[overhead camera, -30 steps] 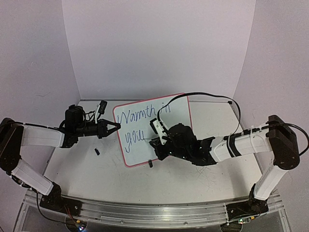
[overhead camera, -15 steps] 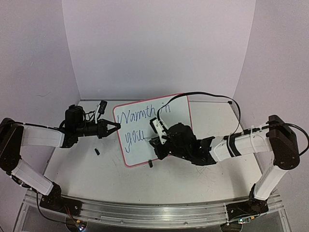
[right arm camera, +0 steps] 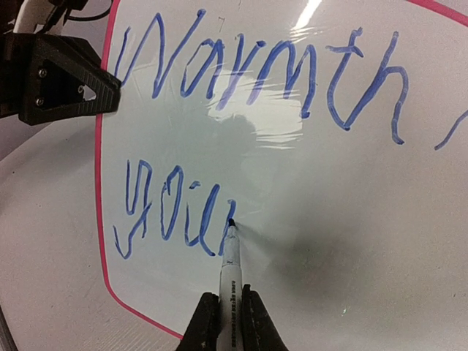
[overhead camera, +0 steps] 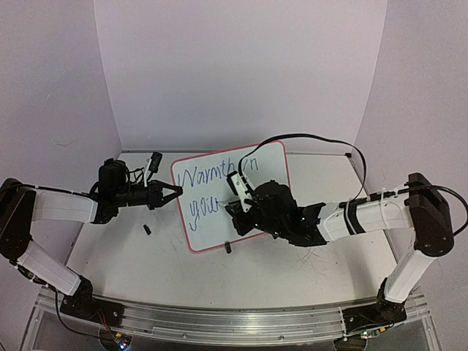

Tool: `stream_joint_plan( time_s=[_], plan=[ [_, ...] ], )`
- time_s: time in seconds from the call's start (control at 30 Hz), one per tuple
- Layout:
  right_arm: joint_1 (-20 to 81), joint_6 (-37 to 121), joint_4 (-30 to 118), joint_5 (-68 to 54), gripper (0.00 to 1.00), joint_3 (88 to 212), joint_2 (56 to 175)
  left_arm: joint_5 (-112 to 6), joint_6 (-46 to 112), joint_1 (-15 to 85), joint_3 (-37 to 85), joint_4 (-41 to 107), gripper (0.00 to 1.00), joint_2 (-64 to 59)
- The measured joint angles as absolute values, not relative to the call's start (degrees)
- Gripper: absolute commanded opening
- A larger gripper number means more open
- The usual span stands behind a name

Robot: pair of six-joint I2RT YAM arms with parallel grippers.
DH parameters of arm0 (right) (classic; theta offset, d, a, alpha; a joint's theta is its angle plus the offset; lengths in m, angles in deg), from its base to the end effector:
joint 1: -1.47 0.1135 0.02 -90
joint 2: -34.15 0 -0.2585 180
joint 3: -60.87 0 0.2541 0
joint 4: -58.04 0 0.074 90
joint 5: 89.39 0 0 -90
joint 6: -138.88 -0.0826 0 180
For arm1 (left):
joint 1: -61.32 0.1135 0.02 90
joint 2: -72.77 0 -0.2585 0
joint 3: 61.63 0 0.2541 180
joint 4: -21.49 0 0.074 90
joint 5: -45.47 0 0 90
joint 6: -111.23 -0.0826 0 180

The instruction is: Write a sentence on the whiteboard

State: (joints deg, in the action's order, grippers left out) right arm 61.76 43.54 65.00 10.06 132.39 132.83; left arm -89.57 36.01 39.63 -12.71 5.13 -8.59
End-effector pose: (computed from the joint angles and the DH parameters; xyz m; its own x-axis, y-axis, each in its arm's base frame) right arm 0.2254 0.3676 0.1994 -0.2430 -0.2407 -0.9397 -0.7611 0.6479 0.0309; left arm 0.2783 -0.1736 0.1961 -0.4766 -0.0044 -0.8791 0.7977 0.4180 -0.4346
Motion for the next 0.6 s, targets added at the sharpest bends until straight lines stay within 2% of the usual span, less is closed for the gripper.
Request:
stream_joint_plan(
  time_s=[0.43, 0.6],
  plan=[
    [61.72, 42.82, 65.01, 11.6, 0.0, 132.39, 132.7, -89.37, 36.02, 39.63, -12.71, 5.15, 0.0, -8.59],
    [60.95, 43.32, 65.98, 11.44, 0.0, 129.25, 128.75, -89.59, 35.99, 39.61, -12.71, 5.15, 0.0, -8.49]
  ],
)
